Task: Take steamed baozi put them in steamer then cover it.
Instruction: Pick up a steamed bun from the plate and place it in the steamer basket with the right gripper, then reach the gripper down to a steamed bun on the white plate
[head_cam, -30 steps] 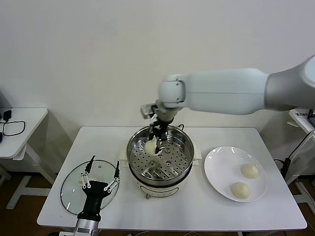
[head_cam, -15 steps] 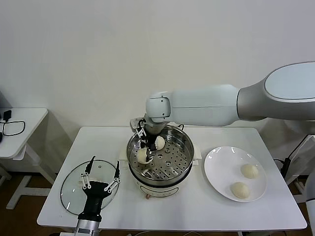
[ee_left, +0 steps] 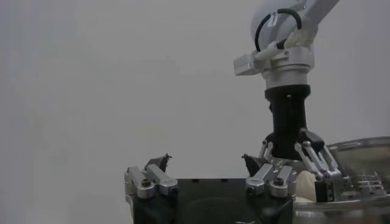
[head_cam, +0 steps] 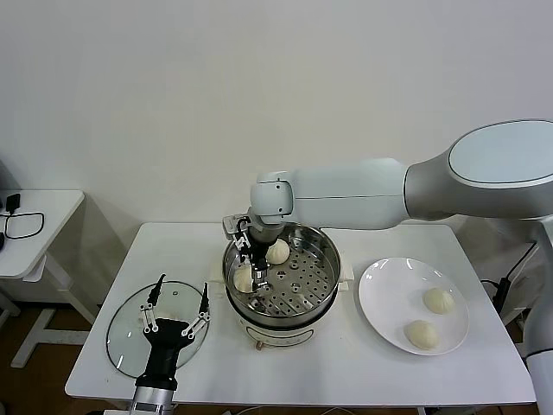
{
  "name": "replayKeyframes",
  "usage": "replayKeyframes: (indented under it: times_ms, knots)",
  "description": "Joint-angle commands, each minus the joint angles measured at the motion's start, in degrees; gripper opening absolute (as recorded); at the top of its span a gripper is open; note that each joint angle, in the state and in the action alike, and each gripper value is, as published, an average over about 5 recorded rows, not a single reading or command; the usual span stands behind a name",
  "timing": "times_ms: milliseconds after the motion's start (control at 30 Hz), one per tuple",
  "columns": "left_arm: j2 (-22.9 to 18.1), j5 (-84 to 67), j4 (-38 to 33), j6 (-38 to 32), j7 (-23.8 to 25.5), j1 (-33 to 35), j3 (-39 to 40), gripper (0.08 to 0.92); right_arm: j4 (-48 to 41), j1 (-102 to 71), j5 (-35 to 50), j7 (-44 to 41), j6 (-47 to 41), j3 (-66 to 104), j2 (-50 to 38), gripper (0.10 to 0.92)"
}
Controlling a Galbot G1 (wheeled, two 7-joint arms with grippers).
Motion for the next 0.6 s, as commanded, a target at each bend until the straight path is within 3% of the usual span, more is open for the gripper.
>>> replayKeyframes:
  times_ms: [33, 367, 600]
  knots:
    - [0.11, 0.07, -0.07, 0.07, 0.01, 0.04, 0.17, 0.823, 3.82, 3.52, -3.33, -2.28, 0.05, 1.17, -5.12, 0.822]
    - [0.83, 0.81, -0.67, 0.19, 0.05, 0.00, 0.02, 0.823, 10.00, 16.86, -18.69, -23.29, 8.22, 1.51, -28.74, 0.823]
    - [0.71, 0.87, -0.85, 0.26, 0.11, 0.14, 0.53, 0.823, 8.84, 14.60, -28.20, -29.18, 14.31, -2.88, -45.25, 0.823]
